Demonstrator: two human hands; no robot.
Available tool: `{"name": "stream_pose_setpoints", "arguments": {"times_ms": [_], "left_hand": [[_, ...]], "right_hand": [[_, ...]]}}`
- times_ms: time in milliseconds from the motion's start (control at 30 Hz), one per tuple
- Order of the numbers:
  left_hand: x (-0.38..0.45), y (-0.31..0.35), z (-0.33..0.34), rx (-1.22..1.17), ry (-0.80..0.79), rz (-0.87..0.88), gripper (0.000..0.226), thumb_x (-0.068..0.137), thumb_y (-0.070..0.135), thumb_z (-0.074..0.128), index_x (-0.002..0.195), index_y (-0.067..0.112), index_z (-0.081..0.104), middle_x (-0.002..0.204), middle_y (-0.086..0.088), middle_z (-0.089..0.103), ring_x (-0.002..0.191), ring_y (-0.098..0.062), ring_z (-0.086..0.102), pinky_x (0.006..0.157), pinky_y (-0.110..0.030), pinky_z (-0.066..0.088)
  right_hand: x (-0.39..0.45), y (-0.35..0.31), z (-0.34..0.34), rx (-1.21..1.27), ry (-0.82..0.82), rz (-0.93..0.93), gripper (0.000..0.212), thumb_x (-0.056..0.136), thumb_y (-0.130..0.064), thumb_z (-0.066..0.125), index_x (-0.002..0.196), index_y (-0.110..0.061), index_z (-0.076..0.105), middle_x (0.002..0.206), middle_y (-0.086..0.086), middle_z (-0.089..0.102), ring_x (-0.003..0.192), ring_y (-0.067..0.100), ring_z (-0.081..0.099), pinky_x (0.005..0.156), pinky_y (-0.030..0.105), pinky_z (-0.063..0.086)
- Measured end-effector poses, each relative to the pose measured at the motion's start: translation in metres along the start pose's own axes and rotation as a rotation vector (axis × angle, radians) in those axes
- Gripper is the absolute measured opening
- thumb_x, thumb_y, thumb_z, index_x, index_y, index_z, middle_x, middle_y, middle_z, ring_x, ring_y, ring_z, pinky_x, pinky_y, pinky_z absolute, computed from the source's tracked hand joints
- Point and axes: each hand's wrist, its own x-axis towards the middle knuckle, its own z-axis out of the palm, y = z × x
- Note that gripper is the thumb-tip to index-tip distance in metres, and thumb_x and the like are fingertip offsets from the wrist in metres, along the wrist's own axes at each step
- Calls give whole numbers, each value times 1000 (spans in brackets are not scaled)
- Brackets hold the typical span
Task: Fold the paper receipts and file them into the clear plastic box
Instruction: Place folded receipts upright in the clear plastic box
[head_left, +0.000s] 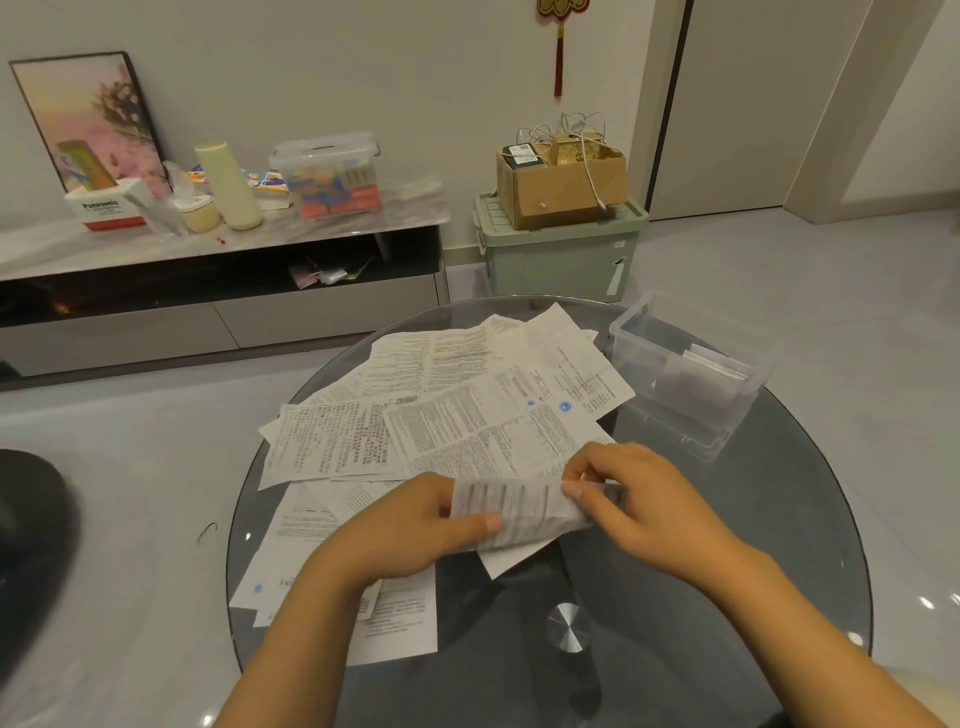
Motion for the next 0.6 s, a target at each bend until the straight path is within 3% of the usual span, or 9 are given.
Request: {"name": "stream_pose_setpoints", "arguments": {"times_ms": [100, 200, 300, 400, 467, 600], "left_hand": [[0, -3, -2, -215, 33, -25, 25, 92, 38, 55, 111, 28, 68, 110, 14, 69, 105, -6, 64, 101, -36, 44], [2, -3, -3, -502, 119, -120, 24, 96, 26, 52, 113, 19, 66, 107, 4, 72, 103, -16, 66, 99, -42, 46], [6, -1, -2, -730, 179, -218, 25, 97, 21, 47, 117, 13, 62, 105, -3, 72, 101, -20, 68, 93, -42, 50], [10, 0, -2, -860, 260, -247, 23, 98, 20, 46, 114, 14, 62, 104, -5, 73, 98, -21, 68, 89, -42, 52], [12, 1, -2, -868, 343, -249, 23, 98, 22, 47, 112, 14, 63, 100, -4, 73, 96, -20, 69, 88, -40, 52], [15, 1, 2, -690, 445, -191, 24, 96, 34, 50, 114, 25, 63, 102, 6, 73, 95, -13, 69, 89, -37, 52]], "right_hand": [[1, 0, -2, 0, 224, -38, 26, 82, -53, 48, 87, -34, 64, 76, -18, 60, 79, 3, 53, 82, 11, 32], [3, -5, -9, 110, 330, 58, 26, 81, -59, 53, 97, -39, 61, 93, -25, 59, 92, -6, 53, 86, 6, 31], [4, -11, -12, 369, 236, 270, 44, 76, -61, 52, 116, -45, 46, 114, -28, 50, 102, -6, 51, 83, 12, 39], [5, -11, -9, 536, 105, 367, 67, 80, -47, 58, 134, -45, 19, 109, -24, 57, 95, -2, 60, 71, 14, 48], [6, -6, -5, 515, 30, 388, 79, 84, -35, 64, 138, -43, 6, 104, -24, 63, 91, -4, 63, 68, 13, 49], [8, 1, 5, 399, 27, 437, 83, 87, -19, 64, 142, -38, 4, 109, -15, 61, 88, 1, 62, 69, 15, 47]]}}
